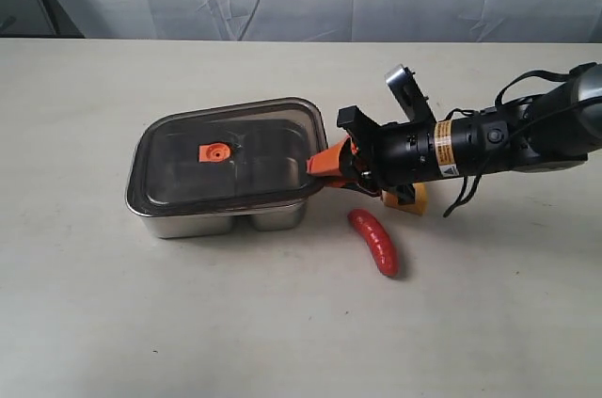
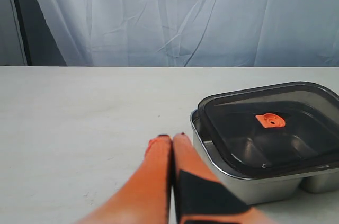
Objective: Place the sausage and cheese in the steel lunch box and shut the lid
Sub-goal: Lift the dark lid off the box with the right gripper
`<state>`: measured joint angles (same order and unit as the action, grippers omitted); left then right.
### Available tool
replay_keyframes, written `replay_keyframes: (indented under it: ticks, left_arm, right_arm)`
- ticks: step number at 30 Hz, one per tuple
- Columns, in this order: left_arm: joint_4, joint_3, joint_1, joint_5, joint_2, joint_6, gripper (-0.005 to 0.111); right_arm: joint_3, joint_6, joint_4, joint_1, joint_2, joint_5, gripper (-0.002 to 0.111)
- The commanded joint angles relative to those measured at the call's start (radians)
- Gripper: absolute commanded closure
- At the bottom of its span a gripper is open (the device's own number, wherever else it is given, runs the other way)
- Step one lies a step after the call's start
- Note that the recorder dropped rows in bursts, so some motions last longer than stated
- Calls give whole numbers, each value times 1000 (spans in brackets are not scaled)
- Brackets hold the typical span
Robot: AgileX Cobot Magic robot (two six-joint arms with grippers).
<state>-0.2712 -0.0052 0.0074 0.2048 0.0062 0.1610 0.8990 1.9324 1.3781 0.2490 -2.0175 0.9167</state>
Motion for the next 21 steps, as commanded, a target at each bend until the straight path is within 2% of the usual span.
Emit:
replay_keyframes:
  ticks: [1, 6, 12, 16, 21]
  left_arm:
    - [3, 5, 1, -15, -6, 1, 107]
    - [3, 5, 1, -15, -6, 1, 107]
    - [3, 5, 1, -15, -6, 1, 107]
    - [3, 5, 1, -15, -6, 1, 107]
    - [3, 5, 1, -15, -6, 1, 107]
  right_arm:
    - [4, -24, 1, 2, 3, 80, 109]
    - [4, -94, -58, 0, 33, 158, 109]
    - [4, -202, -136, 0, 127, 163, 109]
    - [4, -265, -151, 0, 211, 119, 109]
    - [4, -350, -140, 0, 335, -21, 109]
